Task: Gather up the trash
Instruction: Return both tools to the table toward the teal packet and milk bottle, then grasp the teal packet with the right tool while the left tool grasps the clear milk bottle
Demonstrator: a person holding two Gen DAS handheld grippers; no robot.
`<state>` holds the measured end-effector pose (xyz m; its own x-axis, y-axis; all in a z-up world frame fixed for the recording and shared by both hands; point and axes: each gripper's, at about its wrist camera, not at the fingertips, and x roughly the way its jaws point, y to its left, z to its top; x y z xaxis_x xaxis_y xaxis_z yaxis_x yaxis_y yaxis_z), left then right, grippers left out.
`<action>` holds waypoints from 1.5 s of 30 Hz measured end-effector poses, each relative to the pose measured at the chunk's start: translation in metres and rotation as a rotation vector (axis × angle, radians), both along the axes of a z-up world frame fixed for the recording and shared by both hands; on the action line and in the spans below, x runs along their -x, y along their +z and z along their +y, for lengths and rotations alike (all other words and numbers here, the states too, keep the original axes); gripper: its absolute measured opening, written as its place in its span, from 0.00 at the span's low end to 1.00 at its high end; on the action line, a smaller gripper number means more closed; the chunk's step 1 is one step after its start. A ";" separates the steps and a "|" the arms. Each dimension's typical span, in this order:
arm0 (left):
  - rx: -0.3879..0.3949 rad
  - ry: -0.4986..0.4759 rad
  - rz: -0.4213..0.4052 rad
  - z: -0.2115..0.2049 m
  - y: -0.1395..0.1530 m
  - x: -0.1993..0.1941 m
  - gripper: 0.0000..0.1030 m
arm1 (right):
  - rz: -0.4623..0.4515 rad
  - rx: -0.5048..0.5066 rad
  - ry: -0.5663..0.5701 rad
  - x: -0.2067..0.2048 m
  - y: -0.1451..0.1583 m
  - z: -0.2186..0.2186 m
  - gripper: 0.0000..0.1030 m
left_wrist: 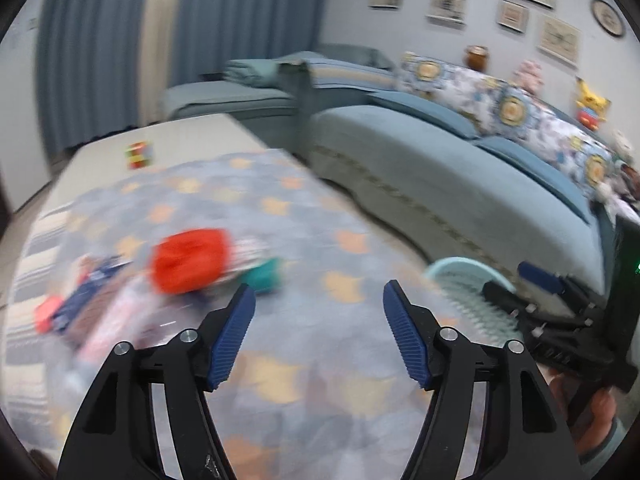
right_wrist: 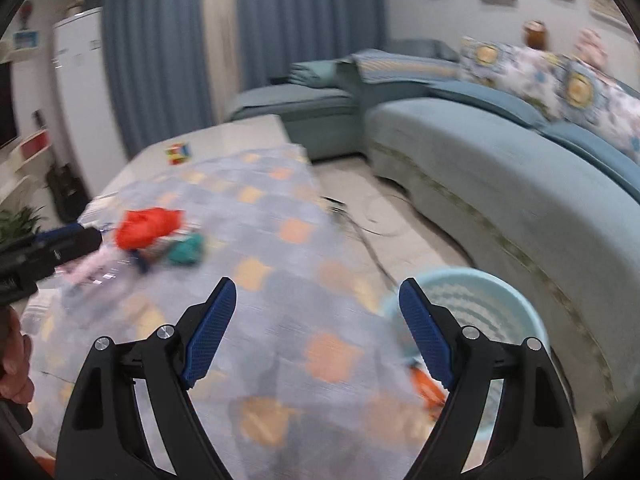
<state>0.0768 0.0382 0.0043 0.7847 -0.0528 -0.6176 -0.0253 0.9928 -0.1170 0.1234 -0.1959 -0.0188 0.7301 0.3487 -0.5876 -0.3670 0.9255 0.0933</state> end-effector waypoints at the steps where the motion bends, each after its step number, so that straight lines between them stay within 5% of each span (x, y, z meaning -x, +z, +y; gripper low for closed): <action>1: 0.002 0.025 0.007 0.015 -0.002 0.005 0.65 | -0.011 0.004 0.022 -0.002 0.000 0.011 0.77; 11: 0.060 0.169 0.152 0.120 -0.056 0.014 0.66 | 0.005 0.057 0.240 -0.031 -0.023 0.134 0.76; 22: 0.068 0.054 0.226 0.107 -0.085 -0.001 0.60 | 0.154 0.086 0.226 -0.085 -0.073 0.190 0.71; 35: 0.069 0.180 0.280 0.106 -0.107 -0.033 0.58 | 0.263 0.135 0.198 -0.113 -0.096 0.215 0.71; 37: 0.056 0.196 0.280 0.104 -0.108 -0.035 0.56 | 0.272 0.130 0.195 -0.116 -0.098 0.215 0.67; 41: 0.039 0.204 0.276 0.101 -0.108 -0.035 0.54 | 0.291 0.121 0.200 -0.117 -0.100 0.213 0.41; 45: 0.052 0.210 0.247 0.098 -0.104 -0.028 0.53 | 0.283 0.110 0.210 -0.114 -0.098 0.210 0.35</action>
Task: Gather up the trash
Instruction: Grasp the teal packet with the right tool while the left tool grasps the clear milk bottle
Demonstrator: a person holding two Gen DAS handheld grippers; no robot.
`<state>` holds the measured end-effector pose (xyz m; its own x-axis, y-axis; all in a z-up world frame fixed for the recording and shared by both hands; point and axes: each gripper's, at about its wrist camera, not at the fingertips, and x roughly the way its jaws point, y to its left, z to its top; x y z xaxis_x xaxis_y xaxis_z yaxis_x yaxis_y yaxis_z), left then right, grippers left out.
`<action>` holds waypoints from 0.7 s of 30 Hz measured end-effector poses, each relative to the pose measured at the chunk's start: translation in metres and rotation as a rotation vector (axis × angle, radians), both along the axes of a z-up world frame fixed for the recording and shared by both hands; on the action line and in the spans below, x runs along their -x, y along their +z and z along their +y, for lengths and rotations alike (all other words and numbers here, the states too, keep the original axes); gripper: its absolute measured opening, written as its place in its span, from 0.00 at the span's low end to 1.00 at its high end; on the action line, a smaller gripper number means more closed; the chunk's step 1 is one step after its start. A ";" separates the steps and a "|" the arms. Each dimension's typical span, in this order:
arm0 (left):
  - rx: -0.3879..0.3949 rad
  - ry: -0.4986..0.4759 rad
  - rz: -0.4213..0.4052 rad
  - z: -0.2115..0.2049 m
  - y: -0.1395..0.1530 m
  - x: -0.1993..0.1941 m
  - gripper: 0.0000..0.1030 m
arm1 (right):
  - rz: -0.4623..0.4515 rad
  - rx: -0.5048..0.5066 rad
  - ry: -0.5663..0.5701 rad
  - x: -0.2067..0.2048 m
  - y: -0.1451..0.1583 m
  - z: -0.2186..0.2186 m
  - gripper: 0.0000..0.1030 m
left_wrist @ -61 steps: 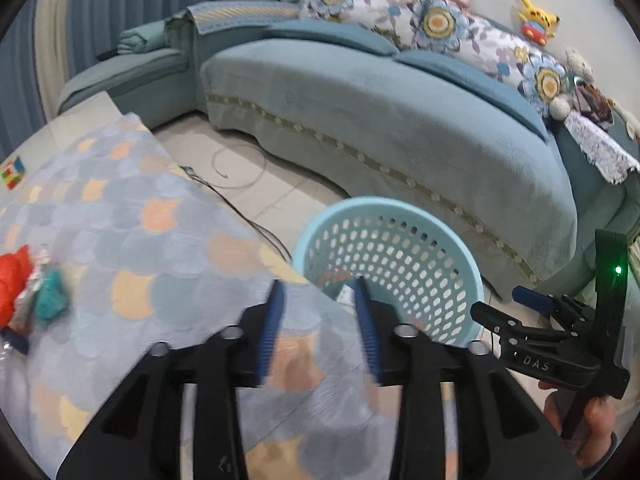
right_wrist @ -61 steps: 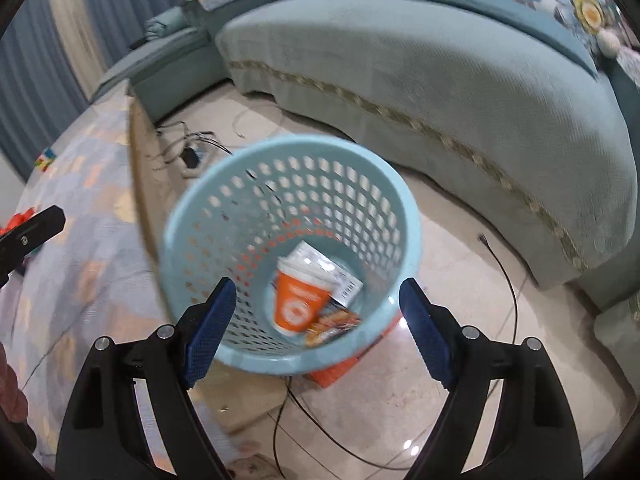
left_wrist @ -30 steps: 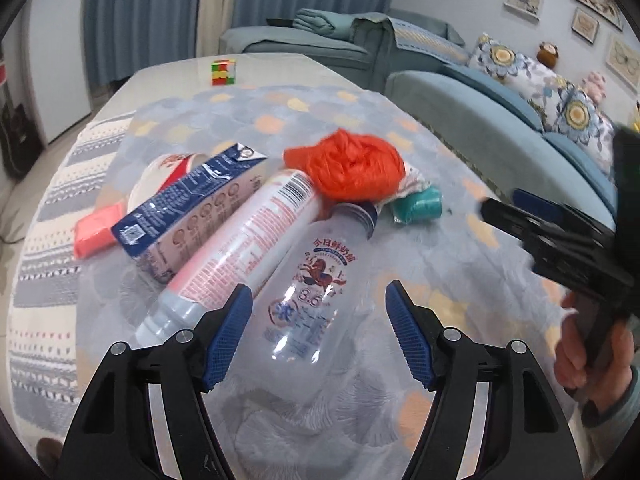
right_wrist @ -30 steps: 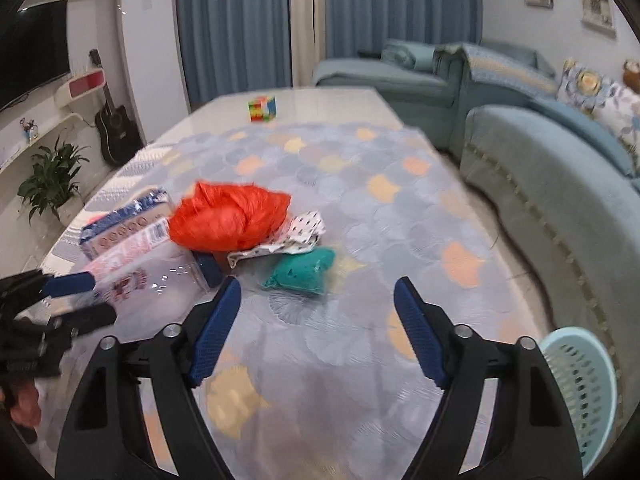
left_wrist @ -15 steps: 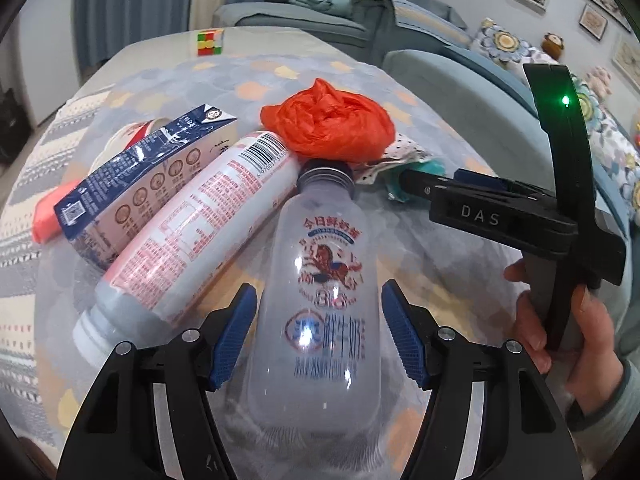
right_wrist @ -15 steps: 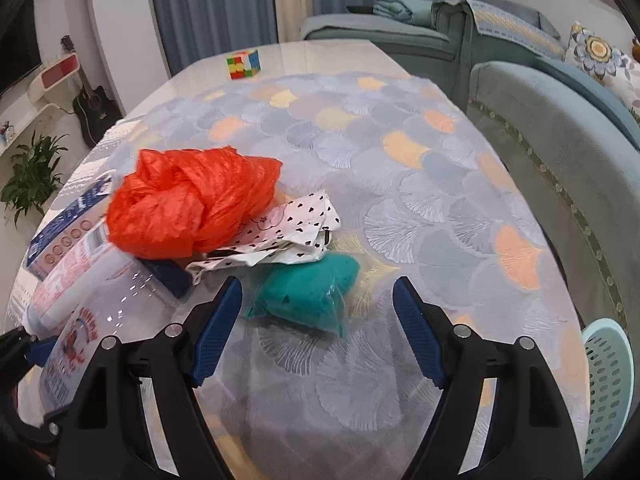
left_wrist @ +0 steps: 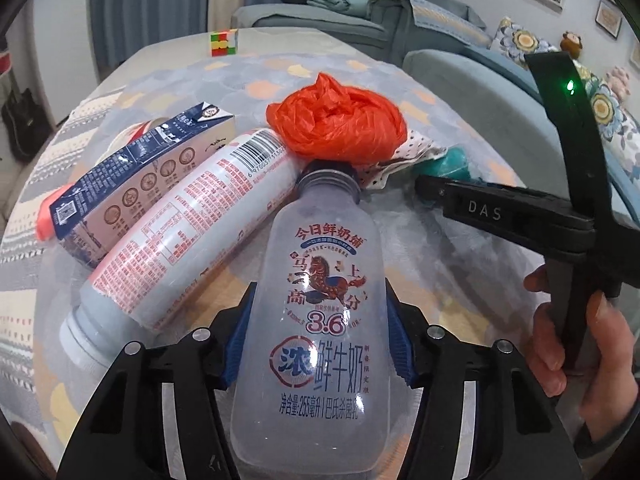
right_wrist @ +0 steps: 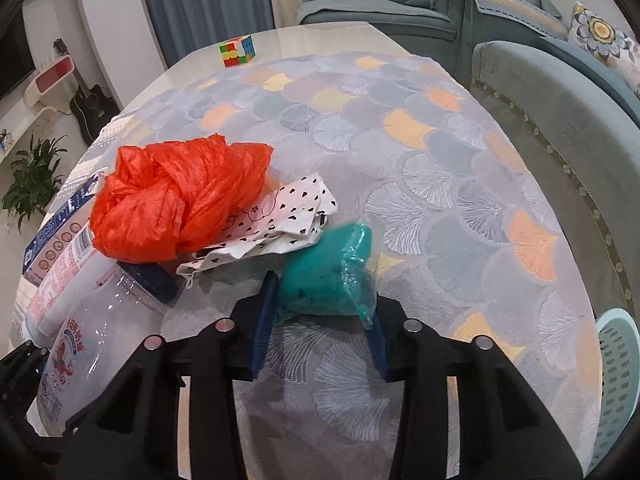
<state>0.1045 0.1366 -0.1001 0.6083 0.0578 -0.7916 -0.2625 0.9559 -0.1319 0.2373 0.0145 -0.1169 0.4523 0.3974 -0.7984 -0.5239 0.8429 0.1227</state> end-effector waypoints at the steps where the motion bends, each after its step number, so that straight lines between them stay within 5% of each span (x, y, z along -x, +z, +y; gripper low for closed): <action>1: 0.000 0.000 -0.001 -0.001 0.001 0.001 0.53 | -0.002 -0.004 0.000 0.001 0.001 -0.001 0.34; 11: 0.038 0.003 -0.066 -0.006 0.019 0.017 0.52 | -0.071 -0.083 -0.001 0.022 0.021 -0.033 0.31; 21: 0.053 -0.075 -0.190 -0.049 0.071 0.029 0.51 | -0.172 -0.130 -0.049 0.052 0.070 -0.104 0.31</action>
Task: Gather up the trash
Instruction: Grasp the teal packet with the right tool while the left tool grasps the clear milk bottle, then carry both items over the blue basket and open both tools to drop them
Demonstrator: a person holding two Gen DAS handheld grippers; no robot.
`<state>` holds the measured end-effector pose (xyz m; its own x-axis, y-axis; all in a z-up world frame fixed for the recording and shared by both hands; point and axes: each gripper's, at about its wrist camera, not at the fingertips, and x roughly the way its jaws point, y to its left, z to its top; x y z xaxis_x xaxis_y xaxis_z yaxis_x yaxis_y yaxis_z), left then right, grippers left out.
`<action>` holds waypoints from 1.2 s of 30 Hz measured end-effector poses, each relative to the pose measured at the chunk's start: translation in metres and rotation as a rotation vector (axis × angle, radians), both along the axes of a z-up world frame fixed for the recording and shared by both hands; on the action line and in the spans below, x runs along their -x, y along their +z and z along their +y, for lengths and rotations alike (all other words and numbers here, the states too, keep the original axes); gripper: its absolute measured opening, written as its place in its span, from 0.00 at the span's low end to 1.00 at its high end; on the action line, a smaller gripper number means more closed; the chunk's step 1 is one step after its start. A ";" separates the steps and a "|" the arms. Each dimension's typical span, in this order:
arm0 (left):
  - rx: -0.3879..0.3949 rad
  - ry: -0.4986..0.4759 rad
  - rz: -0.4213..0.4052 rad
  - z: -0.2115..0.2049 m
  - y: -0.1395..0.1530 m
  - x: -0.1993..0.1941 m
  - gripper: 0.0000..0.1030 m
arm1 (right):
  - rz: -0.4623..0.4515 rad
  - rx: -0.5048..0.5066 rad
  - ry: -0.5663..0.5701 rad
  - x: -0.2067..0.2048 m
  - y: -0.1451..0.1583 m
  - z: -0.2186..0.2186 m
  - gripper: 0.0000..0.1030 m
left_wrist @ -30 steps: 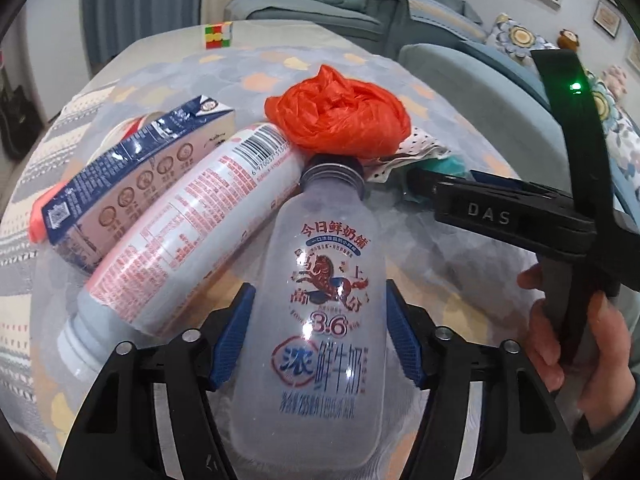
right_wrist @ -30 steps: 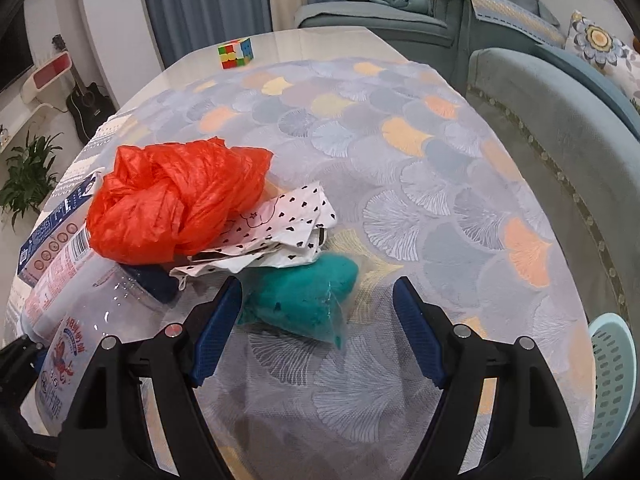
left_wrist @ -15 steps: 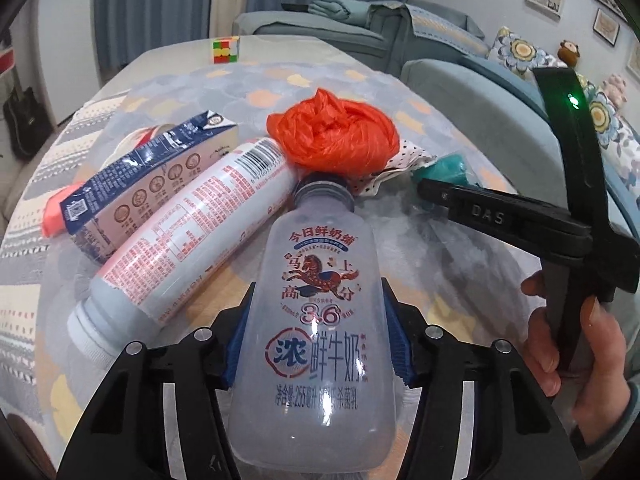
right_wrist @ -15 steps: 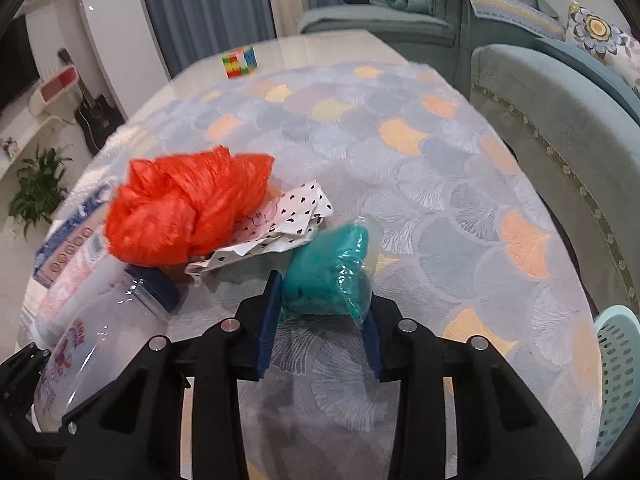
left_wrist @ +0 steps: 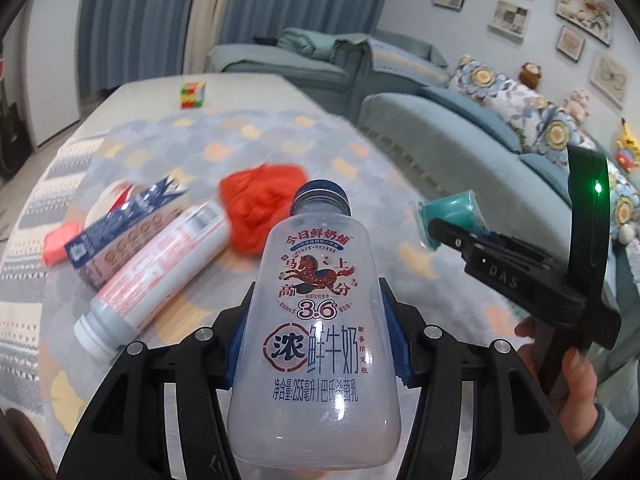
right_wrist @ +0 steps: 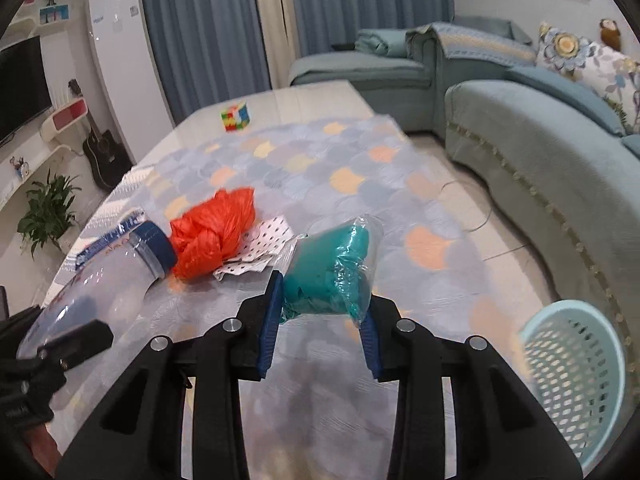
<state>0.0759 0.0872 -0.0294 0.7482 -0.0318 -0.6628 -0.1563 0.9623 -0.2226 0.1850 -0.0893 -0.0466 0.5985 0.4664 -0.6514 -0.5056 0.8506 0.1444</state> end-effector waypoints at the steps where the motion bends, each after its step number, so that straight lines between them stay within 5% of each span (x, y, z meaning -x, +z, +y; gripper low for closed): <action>1: 0.000 -0.010 -0.010 -0.005 0.005 0.000 0.51 | -0.009 0.000 -0.008 0.003 0.006 -0.008 0.31; 11: -0.031 -0.149 -0.109 -0.087 0.057 -0.020 0.51 | -0.086 0.036 -0.165 0.018 0.049 -0.105 0.31; 18: -0.023 -0.249 -0.124 -0.152 0.065 -0.048 0.51 | -0.064 0.060 -0.293 0.018 0.040 -0.173 0.31; 25: 0.026 -0.343 -0.067 -0.216 0.034 -0.085 0.51 | 0.068 0.074 -0.459 0.007 -0.007 -0.248 0.31; 36: 0.061 -0.496 0.086 -0.275 -0.043 -0.118 0.52 | 0.280 0.101 -0.559 -0.002 -0.086 -0.297 0.32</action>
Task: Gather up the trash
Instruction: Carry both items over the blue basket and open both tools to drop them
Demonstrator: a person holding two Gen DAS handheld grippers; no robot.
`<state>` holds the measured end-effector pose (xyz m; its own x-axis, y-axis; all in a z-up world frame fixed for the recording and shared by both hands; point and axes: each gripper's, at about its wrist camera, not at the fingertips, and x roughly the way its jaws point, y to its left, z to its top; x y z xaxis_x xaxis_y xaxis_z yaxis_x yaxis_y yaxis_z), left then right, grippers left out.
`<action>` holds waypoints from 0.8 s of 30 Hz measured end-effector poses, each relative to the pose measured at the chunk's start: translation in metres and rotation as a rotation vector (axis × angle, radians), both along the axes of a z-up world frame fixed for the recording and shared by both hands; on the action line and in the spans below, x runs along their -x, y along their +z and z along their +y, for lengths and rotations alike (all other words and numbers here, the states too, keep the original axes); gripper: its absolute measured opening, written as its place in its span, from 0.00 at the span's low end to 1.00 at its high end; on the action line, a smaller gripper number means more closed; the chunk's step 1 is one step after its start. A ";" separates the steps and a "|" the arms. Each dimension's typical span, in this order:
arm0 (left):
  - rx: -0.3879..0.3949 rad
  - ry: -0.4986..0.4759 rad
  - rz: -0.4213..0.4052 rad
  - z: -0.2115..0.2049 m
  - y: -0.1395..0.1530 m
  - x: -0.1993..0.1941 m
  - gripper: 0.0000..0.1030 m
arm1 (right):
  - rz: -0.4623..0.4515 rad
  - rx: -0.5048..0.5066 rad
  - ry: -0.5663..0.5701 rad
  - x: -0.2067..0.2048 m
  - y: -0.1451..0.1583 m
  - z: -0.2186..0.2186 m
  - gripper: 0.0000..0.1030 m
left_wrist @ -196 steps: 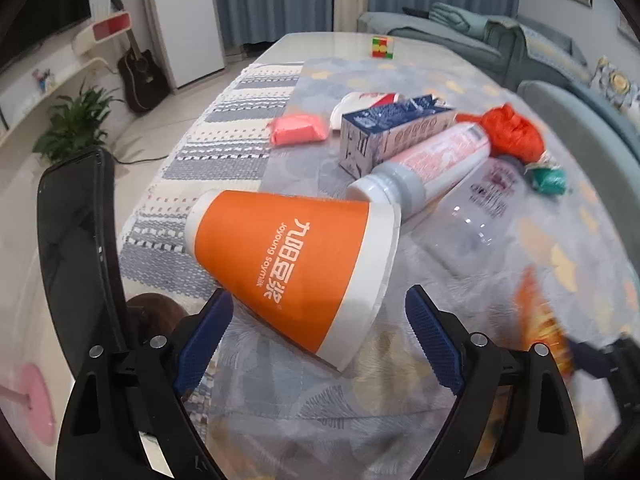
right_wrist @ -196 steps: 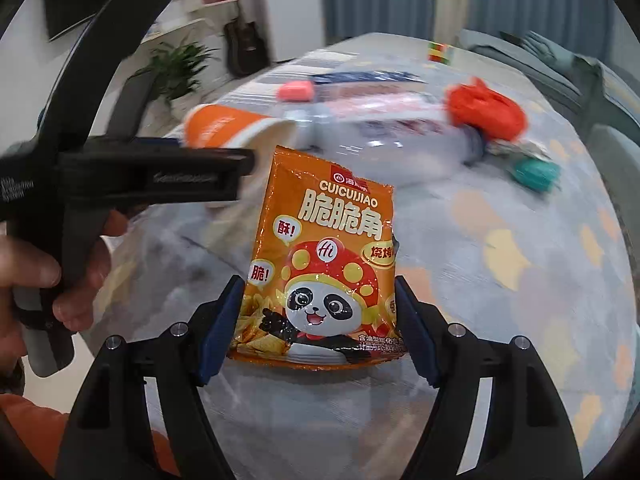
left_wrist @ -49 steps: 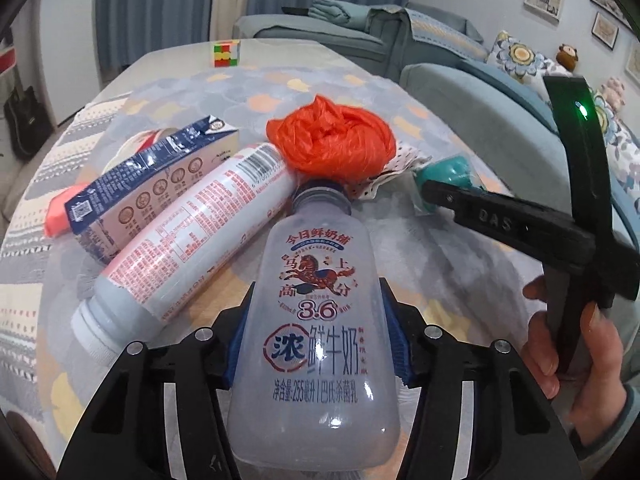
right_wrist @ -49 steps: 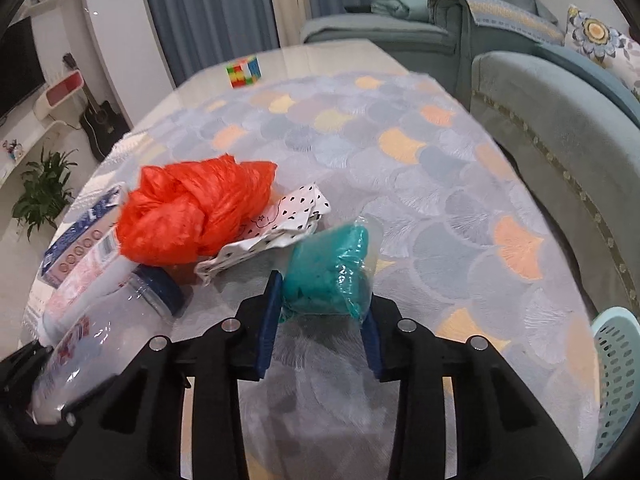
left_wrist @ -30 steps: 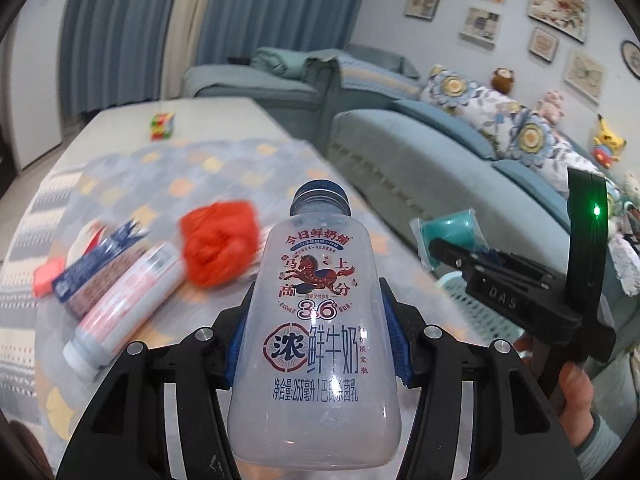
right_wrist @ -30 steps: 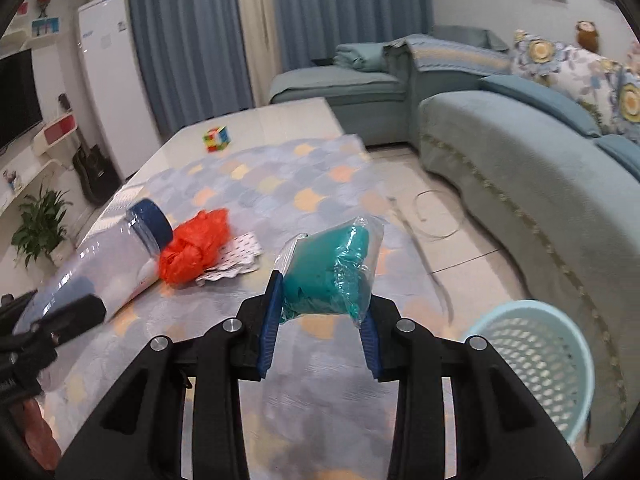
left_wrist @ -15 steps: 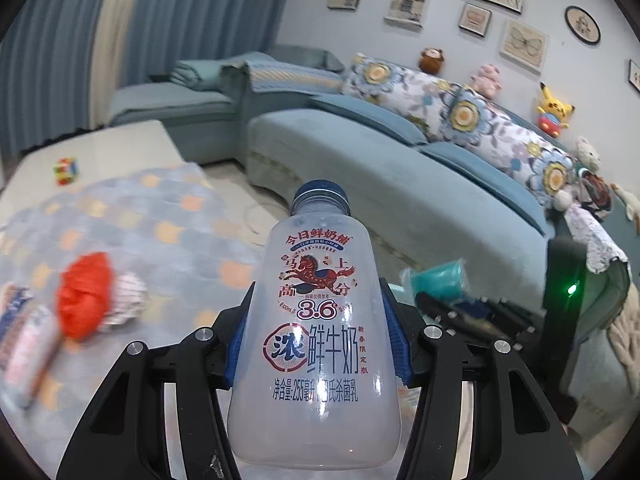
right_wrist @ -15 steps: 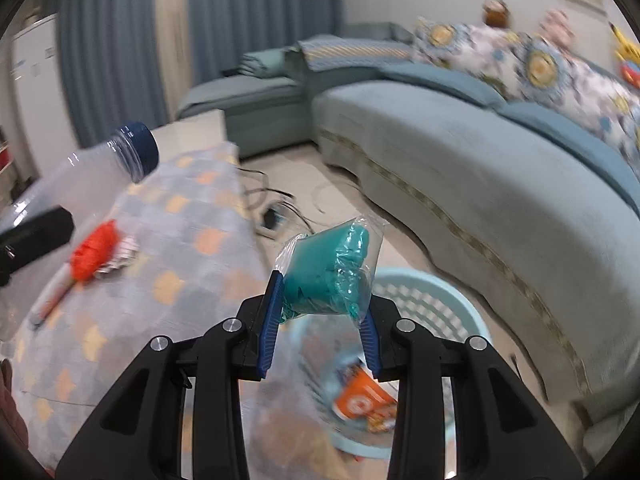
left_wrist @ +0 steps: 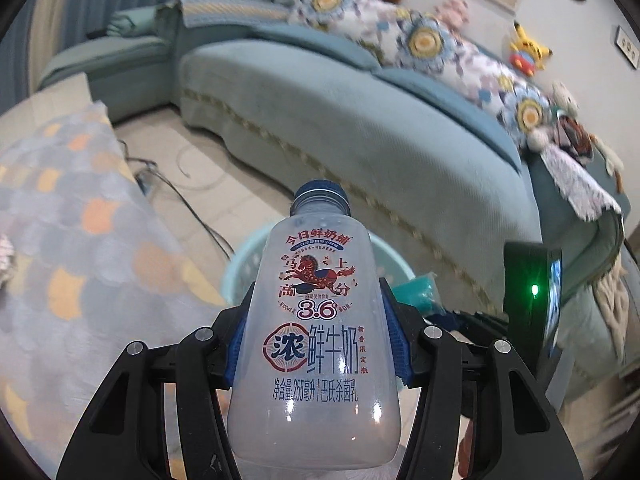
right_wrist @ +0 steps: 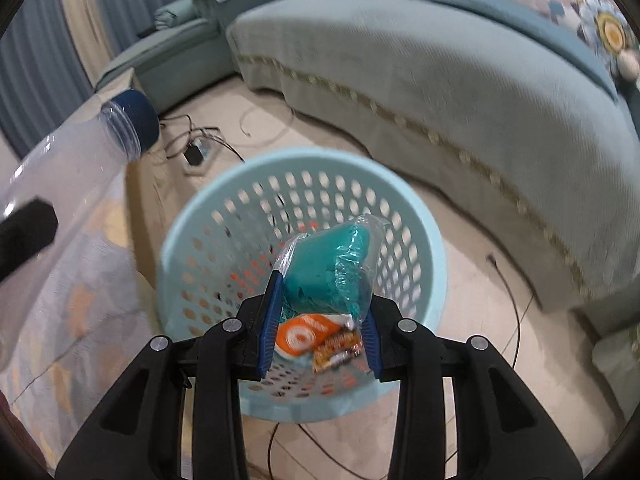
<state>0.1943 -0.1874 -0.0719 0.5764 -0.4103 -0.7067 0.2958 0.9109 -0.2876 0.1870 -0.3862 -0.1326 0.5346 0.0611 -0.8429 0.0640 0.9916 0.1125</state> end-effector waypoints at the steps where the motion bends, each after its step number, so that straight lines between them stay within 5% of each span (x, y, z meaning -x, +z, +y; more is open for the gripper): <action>1: -0.008 -0.001 0.003 -0.002 -0.005 0.000 0.52 | 0.015 -0.004 -0.006 0.000 -0.005 -0.003 0.32; 7: 0.016 -0.019 0.033 -0.006 -0.020 -0.006 0.52 | 0.054 -0.031 -0.010 -0.002 -0.017 -0.008 0.33; 11: 0.035 0.021 0.025 0.003 -0.018 -0.006 0.60 | 0.047 -0.018 -0.023 0.002 -0.014 -0.009 0.49; 24: 0.110 0.055 -0.019 0.031 0.010 0.005 0.62 | -0.039 -0.050 -0.053 0.019 0.012 -0.011 0.50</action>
<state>0.1894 -0.1559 -0.0621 0.6130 -0.4520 -0.6480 0.2530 0.8893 -0.3810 0.1684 -0.3975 -0.1204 0.5709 0.0732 -0.8178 0.1112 0.9799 0.1654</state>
